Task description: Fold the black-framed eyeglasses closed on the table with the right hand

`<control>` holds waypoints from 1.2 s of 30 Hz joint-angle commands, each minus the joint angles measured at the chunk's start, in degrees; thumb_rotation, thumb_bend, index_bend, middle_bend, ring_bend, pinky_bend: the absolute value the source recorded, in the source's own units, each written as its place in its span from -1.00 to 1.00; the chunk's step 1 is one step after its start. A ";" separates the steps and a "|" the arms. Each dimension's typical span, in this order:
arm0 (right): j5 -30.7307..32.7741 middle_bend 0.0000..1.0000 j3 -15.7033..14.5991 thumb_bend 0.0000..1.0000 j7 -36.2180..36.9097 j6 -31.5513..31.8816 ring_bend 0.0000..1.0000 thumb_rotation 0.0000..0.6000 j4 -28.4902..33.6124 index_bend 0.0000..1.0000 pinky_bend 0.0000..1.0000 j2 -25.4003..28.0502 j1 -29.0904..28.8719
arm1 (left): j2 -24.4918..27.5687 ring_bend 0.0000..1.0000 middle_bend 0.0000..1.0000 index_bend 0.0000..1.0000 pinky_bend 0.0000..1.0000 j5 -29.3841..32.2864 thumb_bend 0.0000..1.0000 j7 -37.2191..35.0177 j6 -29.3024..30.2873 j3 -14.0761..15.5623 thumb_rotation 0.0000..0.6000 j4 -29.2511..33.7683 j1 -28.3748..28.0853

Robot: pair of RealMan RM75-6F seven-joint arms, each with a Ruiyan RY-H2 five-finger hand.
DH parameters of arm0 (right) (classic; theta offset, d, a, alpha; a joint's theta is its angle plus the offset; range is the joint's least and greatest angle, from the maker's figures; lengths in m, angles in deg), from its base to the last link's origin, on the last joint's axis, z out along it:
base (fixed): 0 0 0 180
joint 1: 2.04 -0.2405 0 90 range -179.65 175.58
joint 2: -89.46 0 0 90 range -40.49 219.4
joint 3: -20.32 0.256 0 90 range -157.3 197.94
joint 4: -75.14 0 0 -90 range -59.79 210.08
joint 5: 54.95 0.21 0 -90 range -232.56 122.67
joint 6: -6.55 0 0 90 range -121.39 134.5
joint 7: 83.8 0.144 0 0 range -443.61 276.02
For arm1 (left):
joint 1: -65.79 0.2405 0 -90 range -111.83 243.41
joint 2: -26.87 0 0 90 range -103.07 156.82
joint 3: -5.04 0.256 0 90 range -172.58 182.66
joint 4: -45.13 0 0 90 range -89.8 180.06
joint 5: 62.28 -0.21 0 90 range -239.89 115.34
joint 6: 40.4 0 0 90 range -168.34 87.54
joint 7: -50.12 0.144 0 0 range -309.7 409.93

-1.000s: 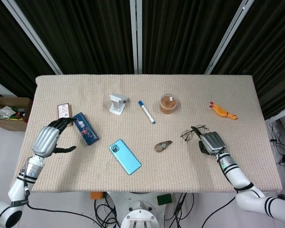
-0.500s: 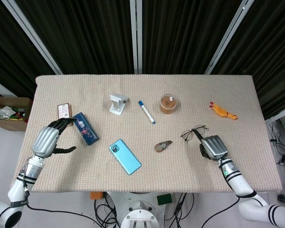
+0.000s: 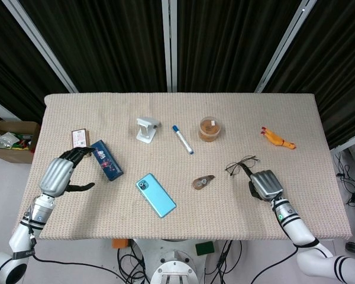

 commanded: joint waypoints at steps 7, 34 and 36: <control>1.14 0.79 -0.01 0.57 -0.32 -1.46 0.63 1.00 -1.01 -1.00 0.56 -0.74 -0.17 | -0.15 -0.61 -0.59 -0.65 -0.46 0.14 -0.89 -0.59 -0.26 -0.02 0.97 -0.45 -0.11; -8.50 0.76 0.64 0.57 2.46 14.77 0.58 1.00 5.69 -1.00 0.54 4.71 4.67 | 1.04 -0.61 -0.59 -0.65 -0.46 -0.31 -0.89 0.60 1.58 -0.21 0.97 0.76 0.65; -11.28 0.52 0.41 0.56 2.69 21.14 0.34 1.00 6.77 -1.00 0.35 6.65 7.33 | 1.74 -0.61 -0.59 -0.65 -0.46 -0.38 -0.89 1.35 2.67 -0.15 0.97 1.28 1.34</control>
